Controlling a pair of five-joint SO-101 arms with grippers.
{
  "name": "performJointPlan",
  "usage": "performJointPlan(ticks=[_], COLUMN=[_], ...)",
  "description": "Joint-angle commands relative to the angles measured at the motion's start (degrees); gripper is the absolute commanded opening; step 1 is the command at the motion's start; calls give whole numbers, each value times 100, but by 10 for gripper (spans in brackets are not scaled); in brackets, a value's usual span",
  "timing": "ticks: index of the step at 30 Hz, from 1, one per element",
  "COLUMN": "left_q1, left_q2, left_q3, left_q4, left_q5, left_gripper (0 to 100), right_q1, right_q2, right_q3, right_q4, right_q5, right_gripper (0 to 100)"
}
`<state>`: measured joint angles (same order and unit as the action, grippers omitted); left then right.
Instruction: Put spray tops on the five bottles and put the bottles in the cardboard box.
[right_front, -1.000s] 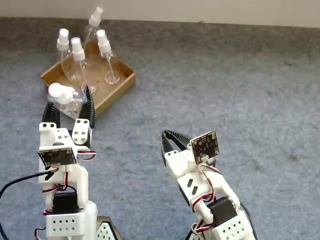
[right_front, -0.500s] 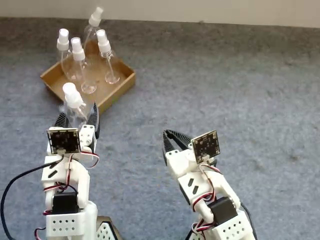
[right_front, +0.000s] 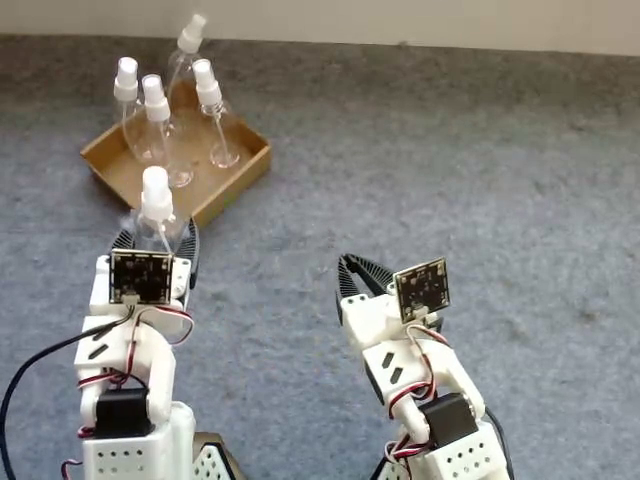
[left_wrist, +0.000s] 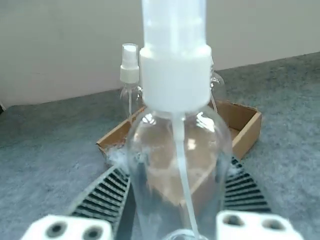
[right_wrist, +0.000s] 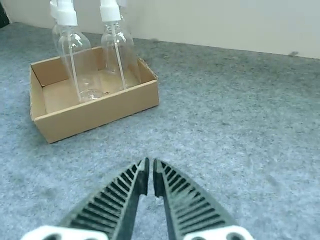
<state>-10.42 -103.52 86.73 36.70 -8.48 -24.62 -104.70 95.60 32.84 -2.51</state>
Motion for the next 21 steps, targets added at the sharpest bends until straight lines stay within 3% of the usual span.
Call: performJointPlan(ticks=[1, 13, 21], left_q1=[-57, -57, -57], left_q2=[-66, -22, 1912], left_q3=[-558, -778, -1903], left_q4=[9, 0, -18], left_q5=[-70, -70, -44], left_gripper=[63, 63, 63], right_q1=[75, 75, 84], right_q2=[-40, -40, -40], right_q3=[778, 778, 778], right_q4=[13, 13, 13], right_q5=[26, 26, 44], right_gripper=[21, 21, 21])
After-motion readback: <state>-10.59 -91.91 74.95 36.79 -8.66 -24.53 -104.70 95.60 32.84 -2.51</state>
